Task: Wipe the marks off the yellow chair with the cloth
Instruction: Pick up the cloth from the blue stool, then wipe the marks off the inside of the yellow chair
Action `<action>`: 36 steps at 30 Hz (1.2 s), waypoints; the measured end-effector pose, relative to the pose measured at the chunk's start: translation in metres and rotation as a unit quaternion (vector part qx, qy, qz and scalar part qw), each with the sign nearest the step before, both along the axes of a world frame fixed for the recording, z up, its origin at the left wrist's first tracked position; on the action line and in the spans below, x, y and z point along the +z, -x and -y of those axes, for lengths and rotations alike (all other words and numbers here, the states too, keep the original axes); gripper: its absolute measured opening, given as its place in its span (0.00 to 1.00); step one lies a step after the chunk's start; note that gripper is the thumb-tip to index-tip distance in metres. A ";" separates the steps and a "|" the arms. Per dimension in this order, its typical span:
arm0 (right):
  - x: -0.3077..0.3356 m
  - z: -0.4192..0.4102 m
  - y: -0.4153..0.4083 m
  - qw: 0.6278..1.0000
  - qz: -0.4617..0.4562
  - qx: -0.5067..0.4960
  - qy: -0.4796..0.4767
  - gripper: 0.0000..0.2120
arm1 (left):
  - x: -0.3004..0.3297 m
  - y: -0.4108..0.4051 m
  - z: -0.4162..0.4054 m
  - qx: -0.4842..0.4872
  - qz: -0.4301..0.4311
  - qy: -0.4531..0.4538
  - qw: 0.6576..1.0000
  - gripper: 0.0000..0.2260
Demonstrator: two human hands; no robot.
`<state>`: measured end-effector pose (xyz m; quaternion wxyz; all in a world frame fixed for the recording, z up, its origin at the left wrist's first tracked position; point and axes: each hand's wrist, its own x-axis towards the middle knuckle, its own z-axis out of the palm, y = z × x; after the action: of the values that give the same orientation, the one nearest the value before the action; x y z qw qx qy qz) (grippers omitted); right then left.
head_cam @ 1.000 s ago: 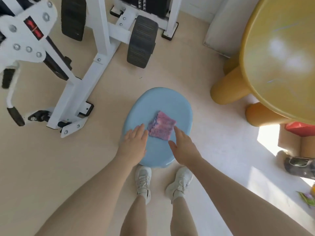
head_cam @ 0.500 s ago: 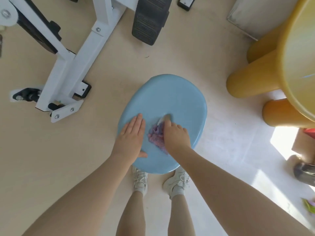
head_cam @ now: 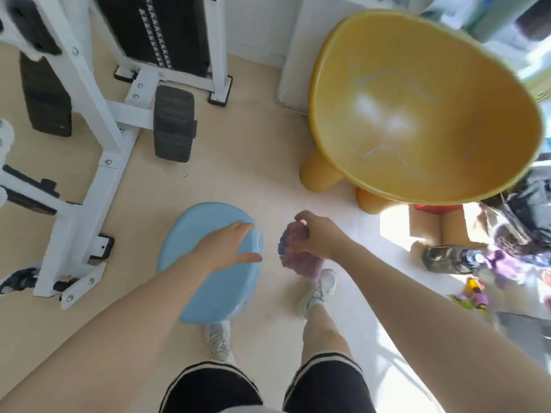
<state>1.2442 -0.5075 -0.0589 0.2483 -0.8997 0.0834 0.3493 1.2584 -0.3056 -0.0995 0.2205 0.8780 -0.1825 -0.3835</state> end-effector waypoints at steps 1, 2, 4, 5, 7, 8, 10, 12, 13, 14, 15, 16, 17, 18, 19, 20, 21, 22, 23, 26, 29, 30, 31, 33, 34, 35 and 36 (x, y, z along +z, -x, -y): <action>0.010 0.019 -0.006 0.999 0.037 -0.019 -0.009 0.29 | 0.008 -0.010 0.022 0.005 -0.003 0.028 1.000 0.35; 0.019 0.039 -0.012 0.996 0.069 -0.042 -0.023 0.27 | 0.013 -0.020 0.046 0.011 -0.009 0.057 0.998 0.35; 0.029 0.080 -0.027 0.990 0.108 -0.070 -0.054 0.22 | 0.015 -0.041 0.096 0.015 -0.024 0.107 0.994 0.35; 0.029 0.102 -0.037 0.988 0.118 -0.078 -0.060 0.20 | 0.014 -0.051 0.122 0.020 -0.033 0.126 0.991 0.34; 0.027 0.148 -0.058 0.982 0.122 -0.123 -0.081 0.19 | 0.009 -0.072 0.177 0.038 -0.056 0.158 0.985 0.31; 0.027 0.172 -0.069 0.978 0.116 -0.145 -0.098 0.20 | 0.009 -0.083 0.205 0.050 -0.067 0.170 0.982 0.30; 0.032 0.221 -0.091 0.971 0.095 -0.165 -0.146 0.21 | 0.016 -0.108 0.257 0.091 -0.118 0.212 0.966 0.30; 0.039 0.271 -0.108 0.959 0.058 -0.181 -0.210 0.21 | 0.028 -0.135 0.303 0.122 -0.218 0.254 0.935 0.25; 0.042 0.294 -0.117 0.953 0.042 -0.187 -0.236 0.21 | 0.033 -0.148 0.323 0.115 -0.247 0.255 0.928 0.21; 0.045 0.316 -0.126 0.947 0.033 -0.195 -0.251 0.20 | 0.038 -0.161 0.342 0.099 -0.262 0.242 0.929 0.16; 0.047 0.336 -0.135 0.942 0.035 -0.209 -0.259 0.19 | 0.041 -0.173 0.360 0.091 -0.267 0.233 0.930 0.10; 0.047 0.354 -0.145 0.938 0.047 -0.226 -0.261 0.18 | 0.043 -0.185 0.376 0.099 -0.263 0.234 0.931 0.04; 0.045 0.369 -0.156 0.934 0.066 -0.244 -0.255 0.15 | 0.043 -0.196 0.389 0.120 -0.257 0.242 0.928 0.01; 0.042 0.382 -0.167 0.932 0.082 -0.259 -0.239 0.13 | 0.042 -0.207 0.399 0.146 -0.248 0.250 0.924 0.02; 0.038 0.392 -0.178 0.929 0.087 -0.275 -0.234 0.11 | 0.041 -0.219 0.406 0.164 -0.236 0.258 0.922 0.02; 0.035 0.399 -0.191 0.921 0.081 -0.291 -0.245 0.10 | 0.042 -0.232 0.413 0.174 -0.226 0.262 0.922 0.02; 0.029 0.405 -0.203 0.909 0.070 -0.311 -0.269 0.10 | 0.043 -0.245 0.419 0.180 -0.217 0.263 0.923 0.03; 0.025 0.409 -0.216 0.892 0.055 -0.335 -0.297 0.10 | 0.041 -0.259 0.422 0.194 -0.208 0.258 0.923 0.06; 0.021 0.411 -0.229 0.873 0.041 -0.358 -0.329 0.09 | 0.038 -0.275 0.425 0.209 -0.196 0.254 0.924 0.09; 0.010 0.408 -0.272 0.814 0.003 -0.400 -0.421 0.08 | 0.032 -0.325 0.430 0.222 -0.181 0.247 0.926 0.12; -0.005 0.404 -0.321 0.790 -0.018 -0.409 -0.455 0.08 | 0.024 -0.383 0.435 0.189 -0.197 0.236 0.933 0.12; -0.011 0.401 -0.339 0.784 -0.014 -0.416 -0.460 0.09 | 0.021 -0.404 0.437 0.177 -0.200 0.232 0.935 0.13; -0.017 0.397 -0.358 0.779 -0.003 -0.425 -0.461 0.09 | 0.018 -0.427 0.438 0.167 -0.206 0.230 0.936 0.13; -0.030 0.382 -0.396 0.752 0.018 -0.458 -0.474 0.09 | 0.011 -0.473 0.435 0.149 -0.206 0.222 0.941 0.13; -0.036 0.375 -0.415 0.728 0.022 -0.485 -0.483 0.09 | 0.006 -0.495 0.431 0.139 -0.196 0.212 0.947 0.12; -0.043 0.368 -0.432 0.707 0.021 -0.507 -0.493 0.10 | 0.000 -0.515 0.427 0.133 -0.182 0.203 0.953 0.11; -0.050 0.361 -0.448 0.688 0.021 -0.520 -0.506 0.10 | -0.004 -0.533 0.423 0.132 -0.165 0.189 0.959 0.09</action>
<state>1.6919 -0.8687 -0.1087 0.8090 -0.4576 0.3434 0.1349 1.7910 -0.7281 -0.1035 0.4581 0.7612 -0.0952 -0.4491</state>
